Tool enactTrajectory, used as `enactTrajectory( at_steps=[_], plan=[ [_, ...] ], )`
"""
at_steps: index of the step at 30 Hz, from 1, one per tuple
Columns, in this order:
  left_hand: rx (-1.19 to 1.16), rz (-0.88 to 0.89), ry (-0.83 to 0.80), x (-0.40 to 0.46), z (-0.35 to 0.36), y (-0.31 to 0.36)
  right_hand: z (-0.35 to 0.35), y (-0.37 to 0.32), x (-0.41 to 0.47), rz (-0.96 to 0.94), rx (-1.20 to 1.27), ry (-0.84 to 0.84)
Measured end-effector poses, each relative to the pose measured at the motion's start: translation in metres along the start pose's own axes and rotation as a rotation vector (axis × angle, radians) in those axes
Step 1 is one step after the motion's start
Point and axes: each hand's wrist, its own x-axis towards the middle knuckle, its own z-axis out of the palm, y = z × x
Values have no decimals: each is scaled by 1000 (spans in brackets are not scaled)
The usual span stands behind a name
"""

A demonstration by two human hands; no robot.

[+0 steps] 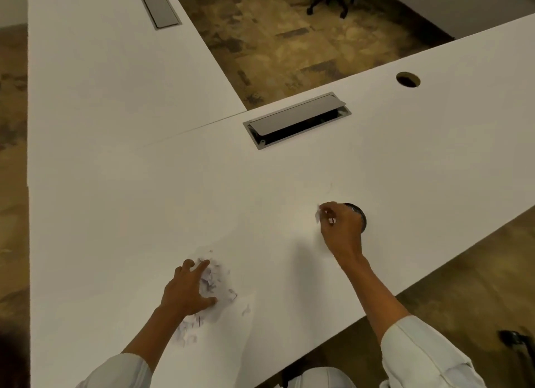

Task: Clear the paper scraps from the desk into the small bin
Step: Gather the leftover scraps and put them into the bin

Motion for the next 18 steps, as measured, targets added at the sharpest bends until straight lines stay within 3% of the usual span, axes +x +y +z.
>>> enactTrajectory(
  at_steps=[3,13,18],
  plan=[
    [13,-3,-15,0,-1,0,-29,8,27,113,-94,120],
    [-34,0,-44,5,3,2,-33,17,47,255,-442,-87],
    [-58,-7,-4,7,5,9,-35,10,38,204,-396,-32]
  ],
)
